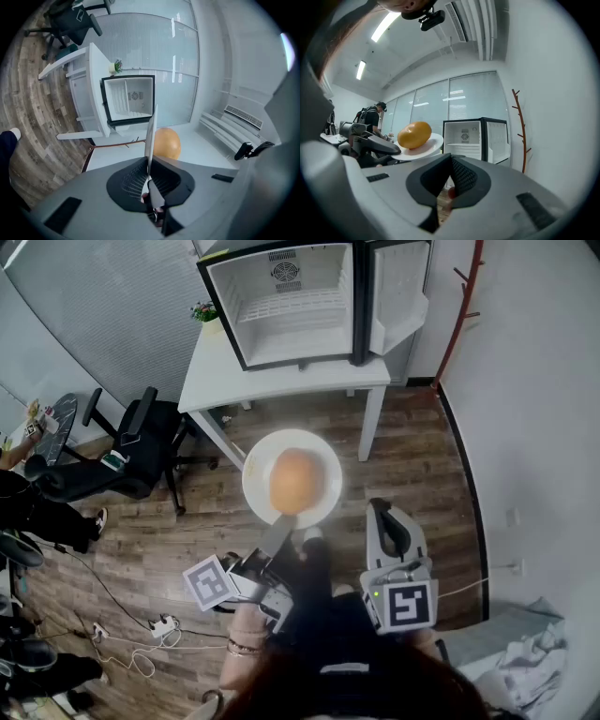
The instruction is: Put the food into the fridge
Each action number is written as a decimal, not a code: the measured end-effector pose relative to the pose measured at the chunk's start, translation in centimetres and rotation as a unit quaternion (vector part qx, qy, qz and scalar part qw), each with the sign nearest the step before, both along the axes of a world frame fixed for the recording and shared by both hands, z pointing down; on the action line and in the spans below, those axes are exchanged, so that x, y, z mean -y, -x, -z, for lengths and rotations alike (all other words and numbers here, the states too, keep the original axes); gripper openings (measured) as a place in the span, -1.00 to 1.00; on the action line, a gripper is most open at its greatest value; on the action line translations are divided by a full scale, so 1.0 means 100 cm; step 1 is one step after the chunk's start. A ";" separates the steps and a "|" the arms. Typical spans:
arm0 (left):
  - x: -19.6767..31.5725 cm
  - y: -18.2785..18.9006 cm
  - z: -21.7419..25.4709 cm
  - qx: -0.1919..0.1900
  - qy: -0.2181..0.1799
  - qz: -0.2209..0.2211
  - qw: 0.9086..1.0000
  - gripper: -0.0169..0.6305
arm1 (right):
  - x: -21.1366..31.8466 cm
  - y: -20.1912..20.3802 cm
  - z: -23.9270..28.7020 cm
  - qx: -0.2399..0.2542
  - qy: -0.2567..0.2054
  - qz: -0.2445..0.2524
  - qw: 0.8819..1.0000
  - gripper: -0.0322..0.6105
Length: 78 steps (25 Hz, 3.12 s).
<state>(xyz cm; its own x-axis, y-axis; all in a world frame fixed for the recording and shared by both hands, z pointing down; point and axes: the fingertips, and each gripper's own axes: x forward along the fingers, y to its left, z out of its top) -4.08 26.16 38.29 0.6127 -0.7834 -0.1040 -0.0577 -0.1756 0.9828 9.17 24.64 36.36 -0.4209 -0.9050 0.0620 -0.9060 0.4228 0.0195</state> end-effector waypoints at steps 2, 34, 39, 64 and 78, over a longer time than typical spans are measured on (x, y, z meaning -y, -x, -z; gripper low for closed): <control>0.004 0.001 -0.002 0.002 -0.001 -0.001 1.000 -0.90 | 0.003 0.000 -0.001 -0.001 0.001 -0.001 1.000 -0.89; 0.124 0.025 -0.010 0.000 0.014 -0.007 1.000 -0.90 | 0.126 0.016 -0.015 -0.024 0.030 -0.028 0.999 -0.89; 0.146 0.033 -0.012 -0.003 0.015 -0.008 1.000 -0.90 | 0.148 0.028 -0.018 -0.026 0.035 -0.022 0.999 -0.89; 0.229 0.100 -0.001 -0.036 -0.002 -0.021 0.999 -0.90 | 0.217 0.088 0.003 -0.072 0.012 -0.037 0.997 -0.89; 0.249 0.103 0.006 -0.045 -0.017 -0.021 0.999 -0.90 | 0.231 0.085 -0.004 -0.073 0.021 -0.040 0.996 -0.89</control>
